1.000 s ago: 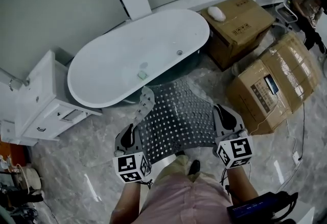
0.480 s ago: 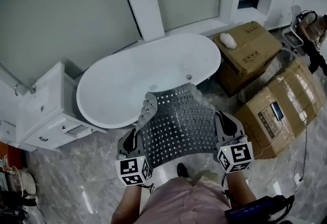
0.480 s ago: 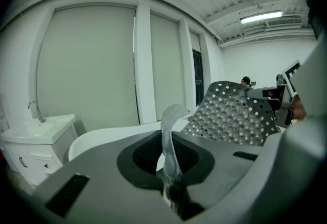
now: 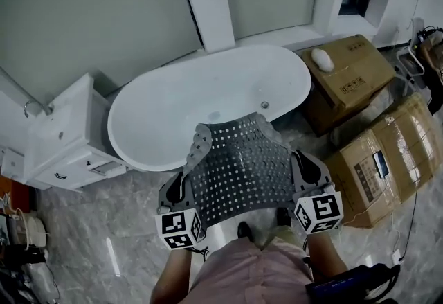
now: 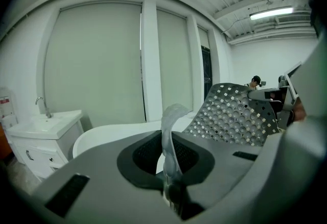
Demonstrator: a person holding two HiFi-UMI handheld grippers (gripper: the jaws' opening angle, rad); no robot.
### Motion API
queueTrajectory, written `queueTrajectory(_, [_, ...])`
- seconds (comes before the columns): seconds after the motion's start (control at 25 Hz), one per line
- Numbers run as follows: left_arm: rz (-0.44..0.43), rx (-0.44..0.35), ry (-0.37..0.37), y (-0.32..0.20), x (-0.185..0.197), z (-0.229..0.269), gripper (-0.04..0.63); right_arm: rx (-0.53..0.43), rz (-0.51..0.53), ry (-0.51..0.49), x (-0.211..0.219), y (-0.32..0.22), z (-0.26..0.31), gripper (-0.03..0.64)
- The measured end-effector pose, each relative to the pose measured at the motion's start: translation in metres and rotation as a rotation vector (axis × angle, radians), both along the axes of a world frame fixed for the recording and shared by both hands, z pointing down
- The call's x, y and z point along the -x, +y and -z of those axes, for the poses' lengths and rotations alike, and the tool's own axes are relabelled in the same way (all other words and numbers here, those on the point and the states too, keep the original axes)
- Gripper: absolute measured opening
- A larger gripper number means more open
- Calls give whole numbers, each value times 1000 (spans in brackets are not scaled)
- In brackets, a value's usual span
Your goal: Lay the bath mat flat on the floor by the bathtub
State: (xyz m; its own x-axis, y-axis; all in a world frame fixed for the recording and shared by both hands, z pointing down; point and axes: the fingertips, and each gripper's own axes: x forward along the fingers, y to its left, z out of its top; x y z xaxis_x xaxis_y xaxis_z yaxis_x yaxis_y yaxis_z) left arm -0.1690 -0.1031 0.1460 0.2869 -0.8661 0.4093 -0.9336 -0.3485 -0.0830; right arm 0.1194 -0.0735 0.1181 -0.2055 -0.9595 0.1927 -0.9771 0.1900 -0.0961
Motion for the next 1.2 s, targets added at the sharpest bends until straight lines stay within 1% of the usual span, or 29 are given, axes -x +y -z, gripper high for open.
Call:
queueTrajectory(0.44, [135,0,-6,7,-34,3,41,-7,148,11,-35,-36,7,31])
queueTrajectory(0.72, [232,-10,-34,20,-43,9,41,-18,247,-15,-42,-51,6,31])
queueTrajectory(0.84, [287,-12,-44,34,-42,9,41,-18,302,-27,-40,-52,2,31])
queueTrajectory(1.0, [372,-1,-49,66,-34,4,41,-13,376,-35,-29,-42,-5,31])
queueTrajectory(1.12, [426,23,-47,86,-28,-1,41,6,416,-35,-24,-37,-10,31])
queueTrajectory(1.2, [448,46,-49,87,-34,-6,41,27,432,-37,-31,-44,-17,31])
